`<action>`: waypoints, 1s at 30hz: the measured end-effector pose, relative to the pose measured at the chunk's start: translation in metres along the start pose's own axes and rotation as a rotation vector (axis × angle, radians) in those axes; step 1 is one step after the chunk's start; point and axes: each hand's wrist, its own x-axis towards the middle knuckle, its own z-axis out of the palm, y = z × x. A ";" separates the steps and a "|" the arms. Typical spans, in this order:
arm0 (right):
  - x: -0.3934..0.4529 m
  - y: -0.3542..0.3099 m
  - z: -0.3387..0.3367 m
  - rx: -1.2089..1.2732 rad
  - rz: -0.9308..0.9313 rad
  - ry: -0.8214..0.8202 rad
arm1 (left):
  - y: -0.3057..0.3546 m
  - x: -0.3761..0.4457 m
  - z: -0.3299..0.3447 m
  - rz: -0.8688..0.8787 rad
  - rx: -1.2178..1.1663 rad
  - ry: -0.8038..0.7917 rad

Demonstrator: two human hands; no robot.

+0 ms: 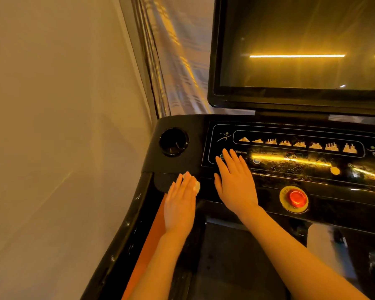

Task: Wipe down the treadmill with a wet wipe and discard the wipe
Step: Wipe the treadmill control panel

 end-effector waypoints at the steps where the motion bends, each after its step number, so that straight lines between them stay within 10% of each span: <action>1: 0.000 0.000 0.000 0.000 -0.001 0.001 | -0.006 0.000 -0.001 -0.038 -0.021 0.026; 10: -0.001 -0.001 -0.003 0.004 -0.001 -0.006 | -0.030 0.024 -0.012 -0.559 -0.125 0.102; 16: 0.000 -0.001 -0.002 -0.022 -0.011 -0.020 | 0.004 0.006 -0.016 -0.442 -0.239 0.095; 25: 0.000 0.002 0.002 -0.030 -0.034 -0.024 | -0.038 0.024 -0.011 -0.712 -0.404 0.124; 30: 0.000 0.000 0.001 -0.047 -0.020 -0.047 | -0.006 0.012 -0.013 -0.493 -0.310 0.085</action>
